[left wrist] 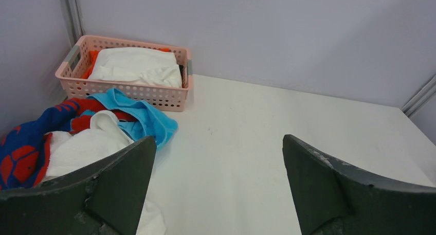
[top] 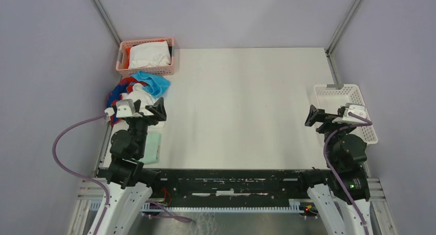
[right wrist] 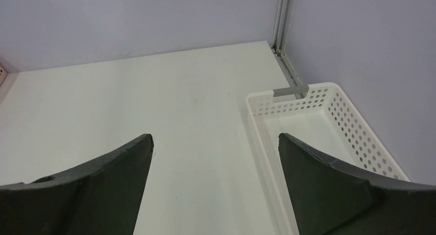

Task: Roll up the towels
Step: Pick up the towel at the center of the board.

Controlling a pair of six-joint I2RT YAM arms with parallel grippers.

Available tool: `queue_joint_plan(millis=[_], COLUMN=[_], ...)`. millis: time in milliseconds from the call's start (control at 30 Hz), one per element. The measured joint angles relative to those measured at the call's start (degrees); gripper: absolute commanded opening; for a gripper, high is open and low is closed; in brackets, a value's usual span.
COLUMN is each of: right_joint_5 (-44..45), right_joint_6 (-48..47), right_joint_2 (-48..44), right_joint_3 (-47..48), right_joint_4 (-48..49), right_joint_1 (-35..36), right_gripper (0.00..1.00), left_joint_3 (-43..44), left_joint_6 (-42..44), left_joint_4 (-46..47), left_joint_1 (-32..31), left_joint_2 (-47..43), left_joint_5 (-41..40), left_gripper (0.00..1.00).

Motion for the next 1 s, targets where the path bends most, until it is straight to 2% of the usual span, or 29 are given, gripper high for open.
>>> queue_joint_plan(millis=[333,633,1000], right_joint_5=[0.0,0.2,-1.8], right_joint_6=[0.0,0.2,1.7], right_joint_2=[-0.1,-1.5,-1.6], right_joint_3=[0.0,0.0,0.0], right_joint_4=[0.0,0.0,0.0], right_joint_1=[0.0,0.0,0.0], right_gripper=[1.0,1.0,1.0], left_joint_3=[0.0,0.2,8.8], left_joint_6=[0.0,0.0,-0.7], left_joint_4=[0.1,-0.3,-8.0], left_joint_1=[0.0,0.0,0.9], left_joint_2=[0.3,4.7,27.8], left_joint_5=[0.0,-1.0,-9.2], left_gripper=[0.99,0.99,0.99])
